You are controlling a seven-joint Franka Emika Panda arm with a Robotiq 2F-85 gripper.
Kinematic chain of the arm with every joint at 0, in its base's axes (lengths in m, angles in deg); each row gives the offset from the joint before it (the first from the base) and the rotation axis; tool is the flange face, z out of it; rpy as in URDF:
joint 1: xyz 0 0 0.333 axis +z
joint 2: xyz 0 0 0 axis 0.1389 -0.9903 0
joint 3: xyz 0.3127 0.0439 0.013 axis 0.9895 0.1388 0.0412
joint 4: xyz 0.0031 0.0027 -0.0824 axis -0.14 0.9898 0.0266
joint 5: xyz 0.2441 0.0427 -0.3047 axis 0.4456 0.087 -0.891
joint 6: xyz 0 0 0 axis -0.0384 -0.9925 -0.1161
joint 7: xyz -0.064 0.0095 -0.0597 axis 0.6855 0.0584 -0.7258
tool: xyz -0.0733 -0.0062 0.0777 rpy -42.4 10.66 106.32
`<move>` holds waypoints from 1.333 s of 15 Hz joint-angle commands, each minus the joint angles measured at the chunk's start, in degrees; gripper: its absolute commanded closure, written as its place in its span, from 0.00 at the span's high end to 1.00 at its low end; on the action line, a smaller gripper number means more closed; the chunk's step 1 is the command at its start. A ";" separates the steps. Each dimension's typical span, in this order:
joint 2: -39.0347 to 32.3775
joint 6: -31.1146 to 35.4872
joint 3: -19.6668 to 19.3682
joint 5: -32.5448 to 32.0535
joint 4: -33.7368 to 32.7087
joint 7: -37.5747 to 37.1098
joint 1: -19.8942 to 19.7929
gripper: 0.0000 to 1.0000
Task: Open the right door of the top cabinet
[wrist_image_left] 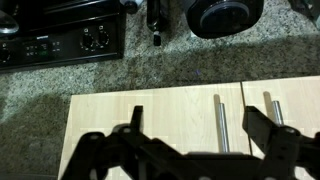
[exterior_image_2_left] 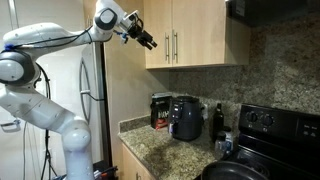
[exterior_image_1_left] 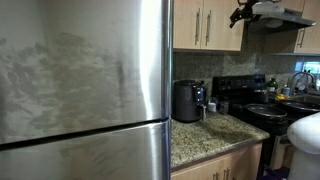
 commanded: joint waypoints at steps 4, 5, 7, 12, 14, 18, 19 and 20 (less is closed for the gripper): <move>-14.00 1.29 0.48 1.34 -15.08 0.60 -2.05 1.00; -16.29 0.63 0.73 1.34 -17.97 -0.02 -2.19 1.00; -19.45 -1.28 1.96 0.86 -22.18 -2.51 -2.58 1.00; -20.81 0.42 1.92 0.17 -21.10 -2.72 -2.21 1.00; -23.19 0.40 2.08 0.47 -22.65 -2.26 -1.76 1.00; -27.55 1.31 3.90 -1.89 -25.13 -4.98 -2.02 1.00; -28.62 2.09 4.20 -2.33 -25.94 -6.08 -1.93 1.00; -29.69 3.03 4.62 -3.27 -26.81 -7.91 -2.08 1.00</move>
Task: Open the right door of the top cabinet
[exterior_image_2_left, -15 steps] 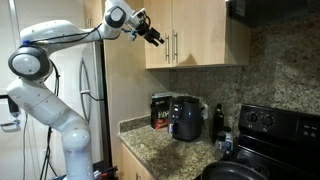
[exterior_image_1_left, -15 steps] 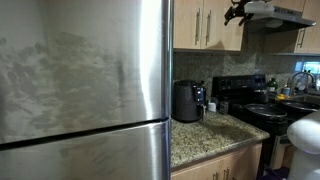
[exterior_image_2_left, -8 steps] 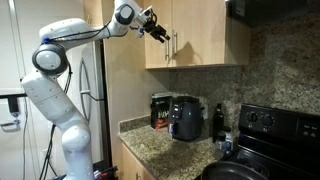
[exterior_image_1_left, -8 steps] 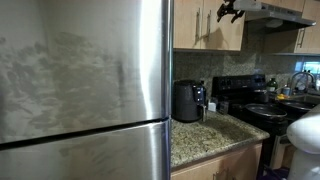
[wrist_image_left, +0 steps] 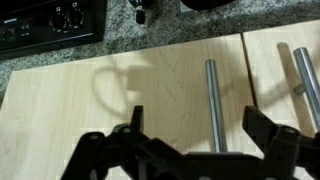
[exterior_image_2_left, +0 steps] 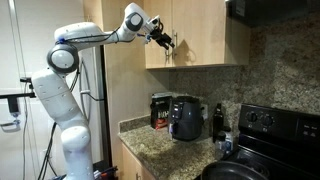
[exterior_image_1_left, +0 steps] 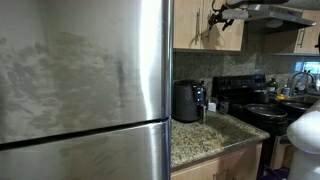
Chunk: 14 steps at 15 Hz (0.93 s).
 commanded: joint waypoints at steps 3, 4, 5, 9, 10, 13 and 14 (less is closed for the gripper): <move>-3.11 2.05 1.14 -2.96 -2.68 -5.19 -0.31 1.00; -3.76 2.22 1.24 -3.47 -3.22 -6.10 -0.28 1.00; -4.08 2.26 1.24 -3.63 -3.53 -6.44 -0.27 1.00; -5.70 3.45 1.23 -5.82 -4.79 -9.39 -1.33 1.00; -6.17 3.33 1.24 -6.66 -5.07 -10.19 -1.50 1.00; -7.54 4.70 1.50 -10.91 -5.18 -13.23 -2.07 1.00; -8.03 5.07 1.56 -12.06 -5.24 -13.98 -2.00 0.75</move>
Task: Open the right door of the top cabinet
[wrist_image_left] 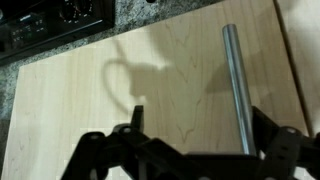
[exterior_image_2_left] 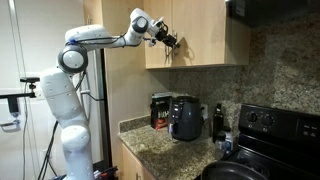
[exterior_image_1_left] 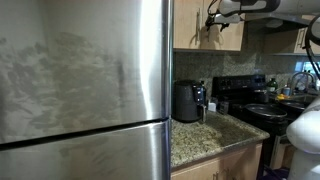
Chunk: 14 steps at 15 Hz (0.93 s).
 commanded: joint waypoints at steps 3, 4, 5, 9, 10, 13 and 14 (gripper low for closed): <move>-2.28 0.86 1.32 -5.19 -1.70 -3.06 -1.13 0.54; -1.94 1.02 1.61 -5.84 -1.36 -3.72 -1.20 0.42; -1.71 0.74 1.91 -6.33 -1.34 -4.45 -1.24 0.32; -1.57 -0.10 2.07 -6.03 -1.46 -6.64 -1.30 0.00; -1.81 -0.82 2.15 -6.05 -1.90 -8.18 -1.50 0.00; -1.13 -3.48 2.33 -8.09 -2.07 -13.70 -2.39 0.00; -0.74 -3.92 2.14 -8.18 -1.88 -14.76 -2.42 0.00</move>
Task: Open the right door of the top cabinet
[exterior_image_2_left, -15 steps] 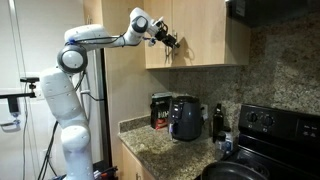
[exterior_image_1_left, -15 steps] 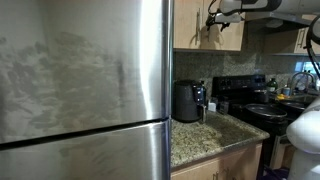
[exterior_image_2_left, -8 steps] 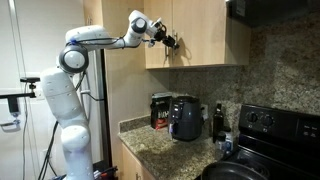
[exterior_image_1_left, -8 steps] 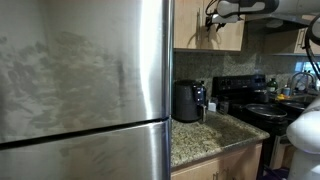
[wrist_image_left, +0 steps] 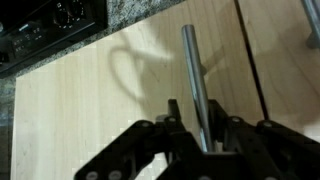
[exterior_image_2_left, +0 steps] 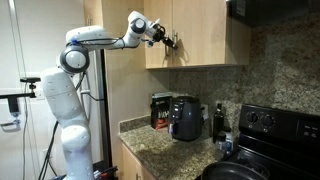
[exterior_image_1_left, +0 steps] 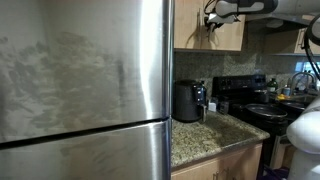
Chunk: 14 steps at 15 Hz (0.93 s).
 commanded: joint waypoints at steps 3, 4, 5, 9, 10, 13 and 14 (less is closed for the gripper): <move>2.11 -3.43 -2.02 -3.17 0.99 -6.29 -2.98 0.00; 2.85 -3.19 -2.34 -2.96 1.77 -6.86 -3.05 0.00; 3.64 -3.02 -2.55 -2.91 2.60 -7.32 -3.10 0.00; 9.15 -3.61 -2.76 -3.29 7.50 -7.88 -3.00 0.00; 10.33 -4.25 -2.23 -3.39 8.37 -7.73 -3.39 0.00; 14.87 -5.88 -1.72 -3.31 11.97 -7.59 -4.10 0.00; 16.19 -6.37 -1.73 -3.11 12.94 -7.42 -4.41 0.00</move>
